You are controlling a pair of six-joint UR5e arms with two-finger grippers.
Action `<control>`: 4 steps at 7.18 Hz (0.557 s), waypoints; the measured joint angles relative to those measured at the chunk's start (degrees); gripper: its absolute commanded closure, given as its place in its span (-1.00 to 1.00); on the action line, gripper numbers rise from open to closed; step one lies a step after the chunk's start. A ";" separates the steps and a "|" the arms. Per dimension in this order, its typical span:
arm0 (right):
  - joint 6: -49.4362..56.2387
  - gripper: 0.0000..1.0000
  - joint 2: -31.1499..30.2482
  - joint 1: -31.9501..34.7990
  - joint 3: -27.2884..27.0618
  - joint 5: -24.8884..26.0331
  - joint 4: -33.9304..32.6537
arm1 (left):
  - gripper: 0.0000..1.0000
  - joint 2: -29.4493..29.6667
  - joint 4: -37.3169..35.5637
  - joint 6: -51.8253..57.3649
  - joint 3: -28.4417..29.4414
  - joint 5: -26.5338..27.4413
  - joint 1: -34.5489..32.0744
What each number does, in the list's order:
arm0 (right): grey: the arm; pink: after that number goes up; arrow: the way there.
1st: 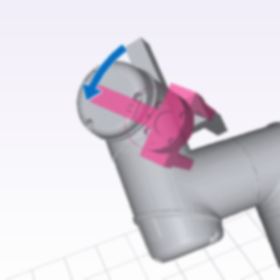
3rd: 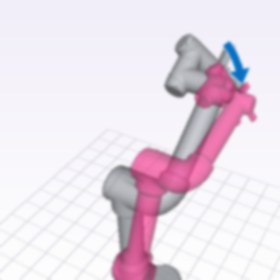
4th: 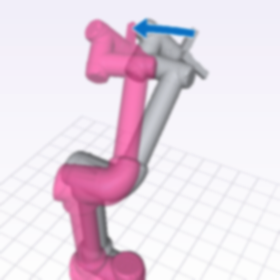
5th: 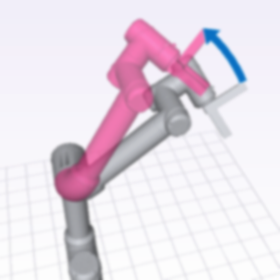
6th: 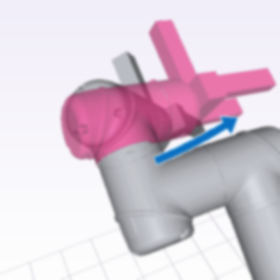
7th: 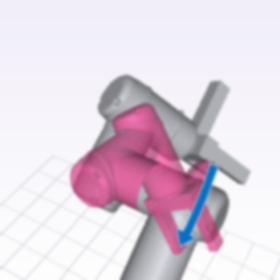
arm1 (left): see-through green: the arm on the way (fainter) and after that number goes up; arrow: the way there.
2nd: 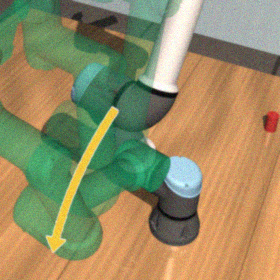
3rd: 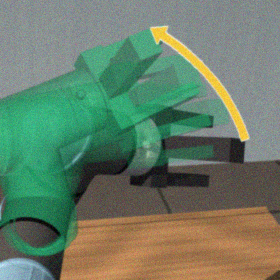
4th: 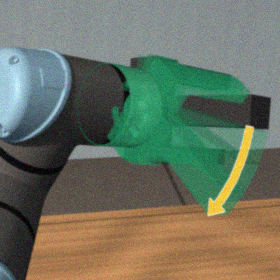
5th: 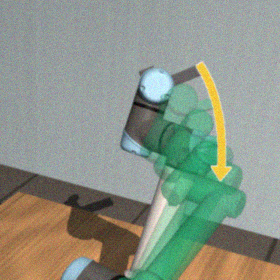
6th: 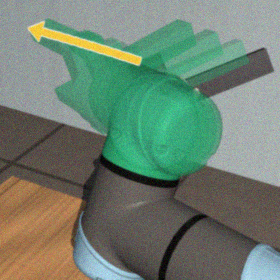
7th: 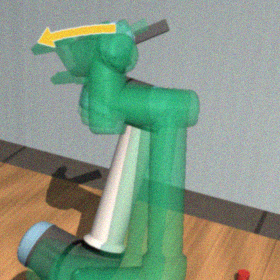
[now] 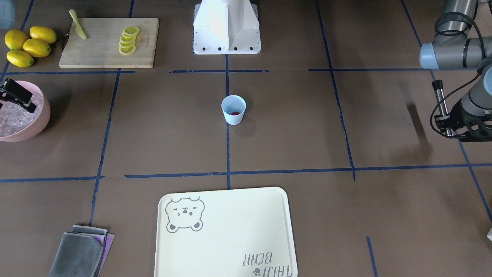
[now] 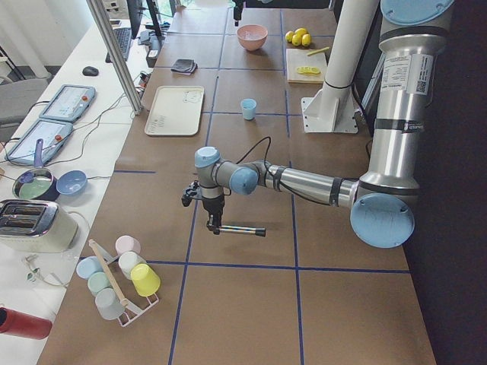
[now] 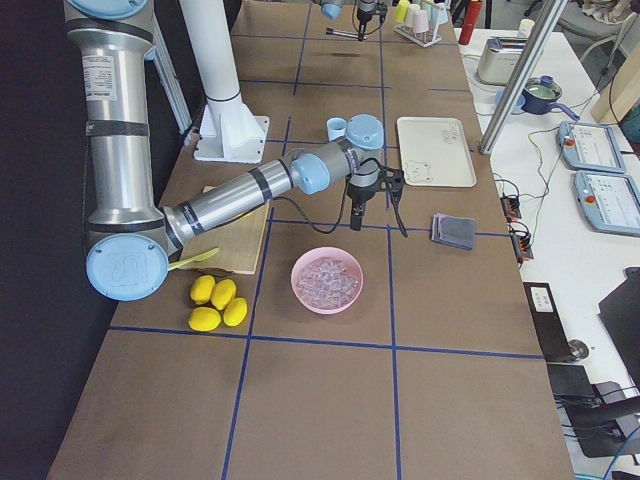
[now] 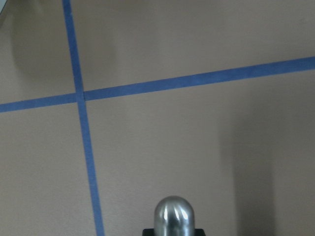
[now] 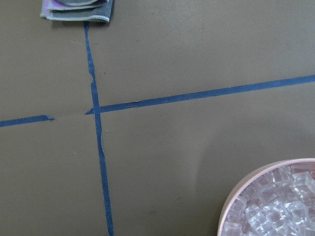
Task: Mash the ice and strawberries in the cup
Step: 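Lay the muddler on the table and open the left gripper while right arm retracts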
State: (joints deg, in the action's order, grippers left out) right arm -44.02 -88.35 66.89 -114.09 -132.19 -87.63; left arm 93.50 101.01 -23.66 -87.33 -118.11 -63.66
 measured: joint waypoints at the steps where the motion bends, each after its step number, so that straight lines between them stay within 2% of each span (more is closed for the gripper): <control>1: -0.01 -1.00 0.02 0.00 0.05 0.00 0.00 | 1.00 0.15 1.83 -0.32 1.94 -0.63 -0.59; 4: -0.01 -1.00 0.05 0.00 0.28 0.00 0.00 | 0.99 0.67 5.18 -2.45 5.27 -1.11 -0.99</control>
State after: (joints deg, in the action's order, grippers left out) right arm -44.04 -88.30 66.89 -113.80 -132.19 -87.63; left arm 94.17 106.19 -26.10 -82.06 -119.22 -64.65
